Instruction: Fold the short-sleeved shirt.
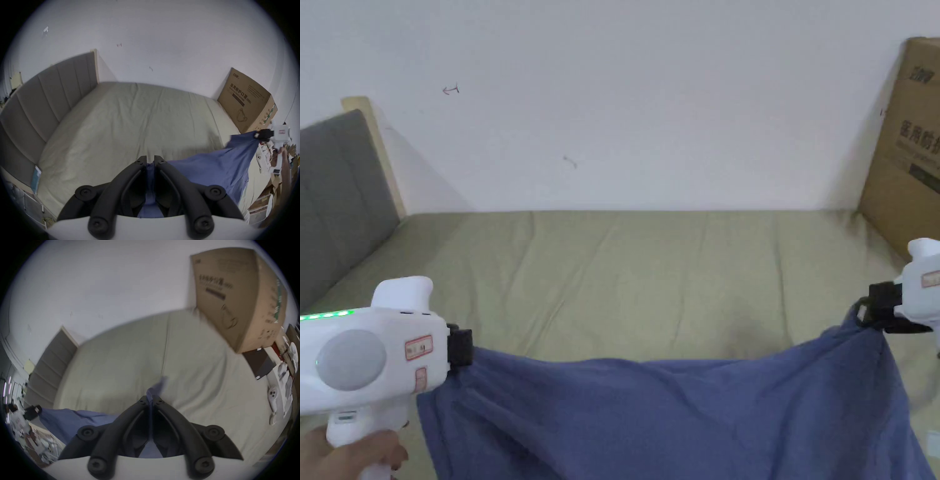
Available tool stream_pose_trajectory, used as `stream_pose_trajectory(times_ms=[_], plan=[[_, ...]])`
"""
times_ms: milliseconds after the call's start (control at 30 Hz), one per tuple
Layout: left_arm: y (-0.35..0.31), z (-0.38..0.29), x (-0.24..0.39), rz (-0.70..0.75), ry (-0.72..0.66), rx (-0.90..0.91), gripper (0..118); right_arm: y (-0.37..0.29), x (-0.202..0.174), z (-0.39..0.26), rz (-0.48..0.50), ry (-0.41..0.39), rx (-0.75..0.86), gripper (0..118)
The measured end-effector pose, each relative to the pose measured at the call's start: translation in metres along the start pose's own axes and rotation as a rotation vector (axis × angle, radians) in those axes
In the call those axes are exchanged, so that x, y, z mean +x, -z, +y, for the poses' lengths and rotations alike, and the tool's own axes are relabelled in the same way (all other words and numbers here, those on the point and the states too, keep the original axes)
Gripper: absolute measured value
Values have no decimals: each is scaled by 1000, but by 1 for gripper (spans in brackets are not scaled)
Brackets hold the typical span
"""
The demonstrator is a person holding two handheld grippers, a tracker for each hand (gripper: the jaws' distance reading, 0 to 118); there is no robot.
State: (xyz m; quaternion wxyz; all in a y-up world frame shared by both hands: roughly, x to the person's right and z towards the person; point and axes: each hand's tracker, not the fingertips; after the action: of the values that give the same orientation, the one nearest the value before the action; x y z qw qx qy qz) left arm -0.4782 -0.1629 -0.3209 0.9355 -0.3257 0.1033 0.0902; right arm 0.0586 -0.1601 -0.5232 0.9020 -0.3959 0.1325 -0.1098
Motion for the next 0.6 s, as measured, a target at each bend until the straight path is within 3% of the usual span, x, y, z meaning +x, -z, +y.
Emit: stream_pose_trajectory(times_ms=[233, 400, 600], plan=[[-55, 40, 2, -16, 14, 101, 7, -108, 2, 32, 60, 62, 165, 3], [-71, 74, 11, -19, 35, 174, 7, -138, -18, 49, 52, 42, 226, 3], [-72, 131, 14, 22, 35, 227, 7, -149, -32, 98, 85, 76, 300, 3]])
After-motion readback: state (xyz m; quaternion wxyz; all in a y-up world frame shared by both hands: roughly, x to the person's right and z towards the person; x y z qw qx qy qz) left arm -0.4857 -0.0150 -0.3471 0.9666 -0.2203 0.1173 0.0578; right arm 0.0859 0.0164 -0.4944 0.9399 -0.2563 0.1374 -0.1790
